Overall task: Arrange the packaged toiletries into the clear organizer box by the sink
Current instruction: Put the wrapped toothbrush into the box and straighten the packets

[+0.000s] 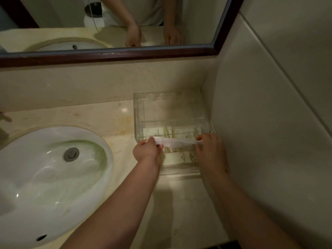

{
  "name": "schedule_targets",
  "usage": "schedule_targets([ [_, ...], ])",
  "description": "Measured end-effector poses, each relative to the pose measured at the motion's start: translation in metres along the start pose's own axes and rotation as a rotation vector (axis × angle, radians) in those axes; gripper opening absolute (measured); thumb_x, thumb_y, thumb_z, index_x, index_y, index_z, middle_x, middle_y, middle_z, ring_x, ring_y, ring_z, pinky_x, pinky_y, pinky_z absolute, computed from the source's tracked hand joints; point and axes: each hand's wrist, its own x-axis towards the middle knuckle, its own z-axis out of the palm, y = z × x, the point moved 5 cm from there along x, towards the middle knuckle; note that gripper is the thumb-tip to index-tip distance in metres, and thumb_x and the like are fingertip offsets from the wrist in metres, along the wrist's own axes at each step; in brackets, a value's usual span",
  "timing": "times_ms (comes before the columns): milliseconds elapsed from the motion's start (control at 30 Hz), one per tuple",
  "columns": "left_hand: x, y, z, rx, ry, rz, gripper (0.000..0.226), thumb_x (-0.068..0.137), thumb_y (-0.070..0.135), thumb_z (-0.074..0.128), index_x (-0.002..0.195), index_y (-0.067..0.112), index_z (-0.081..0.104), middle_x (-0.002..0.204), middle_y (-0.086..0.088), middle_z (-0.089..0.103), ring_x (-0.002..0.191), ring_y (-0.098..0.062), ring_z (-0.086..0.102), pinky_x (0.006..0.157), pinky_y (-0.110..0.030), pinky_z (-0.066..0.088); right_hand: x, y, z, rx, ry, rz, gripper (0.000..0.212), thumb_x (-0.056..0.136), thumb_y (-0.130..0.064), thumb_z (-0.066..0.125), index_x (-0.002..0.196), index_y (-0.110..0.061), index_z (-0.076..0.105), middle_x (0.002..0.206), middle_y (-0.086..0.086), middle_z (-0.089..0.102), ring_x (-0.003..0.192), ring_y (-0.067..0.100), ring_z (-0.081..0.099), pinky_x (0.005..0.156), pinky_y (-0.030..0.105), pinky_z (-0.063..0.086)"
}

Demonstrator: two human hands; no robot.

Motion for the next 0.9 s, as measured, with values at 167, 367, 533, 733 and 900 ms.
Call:
schedule_targets([
  [167, -0.001, -0.004, 0.005, -0.058, 0.015, 0.004, 0.013, 0.09, 0.002, 0.06, 0.103, 0.001, 0.063, 0.087, -0.015, 0.066, 0.07, -0.024, 0.065, 0.079, -0.038, 0.059, 0.012, 0.005, 0.006, -0.071, 0.058, 0.124, 0.013, 0.077, -0.034, 0.071, 0.08, -0.024, 0.063, 0.093, 0.004, 0.061, 0.091, 0.026, 0.053, 0.076, 0.038, 0.041],
  [367, 0.001, -0.008, 0.004, -0.073, -0.043, 0.038, 0.039, 0.083, -0.015, 0.052, 0.117, 0.0, 0.064, 0.108, -0.017, 0.067, 0.091, -0.025, 0.066, 0.084, -0.03, 0.057, 0.006, 0.004, 0.011, -0.026, 0.101, 0.11, 0.025, 0.074, -0.038, 0.072, 0.094, -0.025, 0.064, 0.1, 0.002, 0.062, 0.092, 0.027, 0.051, 0.075, 0.038, 0.042],
  [533, -0.002, -0.007, 0.004, 0.04, -0.04, 0.091, 0.04, 0.082, -0.014, 0.055, 0.118, 0.005, 0.062, 0.098, -0.014, 0.069, 0.077, -0.018, 0.064, 0.071, -0.024, 0.056, 0.007, 0.006, 0.012, -0.105, 0.083, 0.114, 0.021, 0.074, -0.032, 0.074, 0.093, -0.026, 0.069, 0.095, 0.003, 0.065, 0.089, 0.029, 0.052, 0.074, 0.037, 0.039],
  [733, -0.004, -0.005, 0.006, -0.001, -0.015, 0.025, 0.026, 0.078, -0.015, 0.058, 0.091, 0.007, 0.06, 0.073, -0.011, 0.062, 0.069, -0.023, 0.059, 0.064, -0.027, 0.051, 0.012, 0.012, 0.007, 0.036, 0.109, 0.109, 0.009, 0.078, -0.026, 0.07, 0.086, -0.022, 0.073, 0.081, 0.004, 0.068, 0.079, 0.03, 0.06, 0.068, 0.037, 0.043],
  [900, -0.002, -0.006, 0.01, -0.096, -0.058, -0.03, 0.031, 0.086, -0.013, 0.052, 0.116, -0.004, 0.056, 0.079, -0.015, 0.063, 0.064, -0.02, 0.061, 0.072, -0.027, 0.055, 0.015, 0.004, 0.005, 0.188, 0.154, 0.128, 0.008, 0.081, -0.027, 0.068, 0.085, -0.022, 0.072, 0.074, -0.002, 0.071, 0.067, 0.023, 0.065, 0.065, 0.033, 0.048],
])
